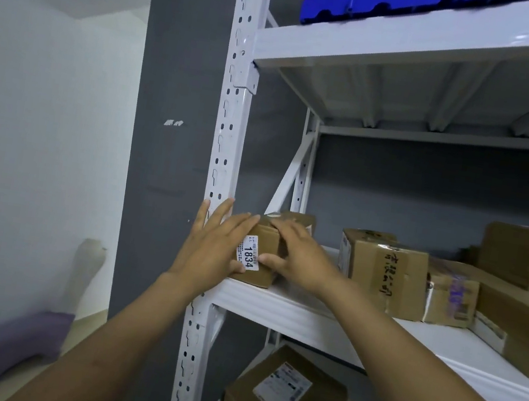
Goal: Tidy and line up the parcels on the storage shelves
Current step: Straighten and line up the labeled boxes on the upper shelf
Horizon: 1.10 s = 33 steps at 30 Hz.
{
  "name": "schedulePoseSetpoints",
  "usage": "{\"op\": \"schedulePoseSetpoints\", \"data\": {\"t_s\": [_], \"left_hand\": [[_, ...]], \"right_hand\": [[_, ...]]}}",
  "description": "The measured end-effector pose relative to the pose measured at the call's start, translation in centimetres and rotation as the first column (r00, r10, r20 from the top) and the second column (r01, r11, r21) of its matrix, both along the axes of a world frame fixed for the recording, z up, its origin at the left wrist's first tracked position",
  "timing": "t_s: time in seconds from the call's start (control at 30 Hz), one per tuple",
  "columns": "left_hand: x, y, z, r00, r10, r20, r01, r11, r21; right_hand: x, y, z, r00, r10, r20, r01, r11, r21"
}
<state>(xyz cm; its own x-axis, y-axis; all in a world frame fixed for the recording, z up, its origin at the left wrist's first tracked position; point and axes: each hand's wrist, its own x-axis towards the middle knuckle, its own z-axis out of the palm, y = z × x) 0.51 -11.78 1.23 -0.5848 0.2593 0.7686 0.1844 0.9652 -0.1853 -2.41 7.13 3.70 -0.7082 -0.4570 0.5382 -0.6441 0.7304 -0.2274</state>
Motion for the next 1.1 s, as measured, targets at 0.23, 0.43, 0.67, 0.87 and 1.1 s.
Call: {"op": "schedulePoseSetpoints", "data": {"t_s": [0.23,0.43,0.67,0.87,1.1], "left_hand": [[-0.6,3.7,2.2,0.965,-0.257,0.052,0.255,0.966,0.044],[-0.5,6.6,3.3,0.991,-0.109,0.076,0.104,0.992,0.071],[-0.8,6.8,2.4,0.979,-0.201,0.014,0.200,0.978,0.064],[0.6,9.4,4.1,0.804,-0.581,-0.129,0.549,0.641,0.536],[3.0,9.4,5.5,0.425,-0.905,0.016,0.262,0.140,0.955]], "right_hand": [[1.7,7.3,2.9,0.757,-0.543,-0.363,0.600,0.798,0.056],[1.1,9.7,2.1,0.662,-0.745,-0.085,0.749,0.657,0.084],[3.6,9.8,1.3,0.724,-0.662,-0.191,0.617,0.747,-0.248],[8.0,10.9,1.6,0.855,-0.443,-0.268,0.123,0.676,-0.727],[13.1,11.4,0.3,0.988,-0.080,-0.130,-0.102,0.283,-0.954]]}}
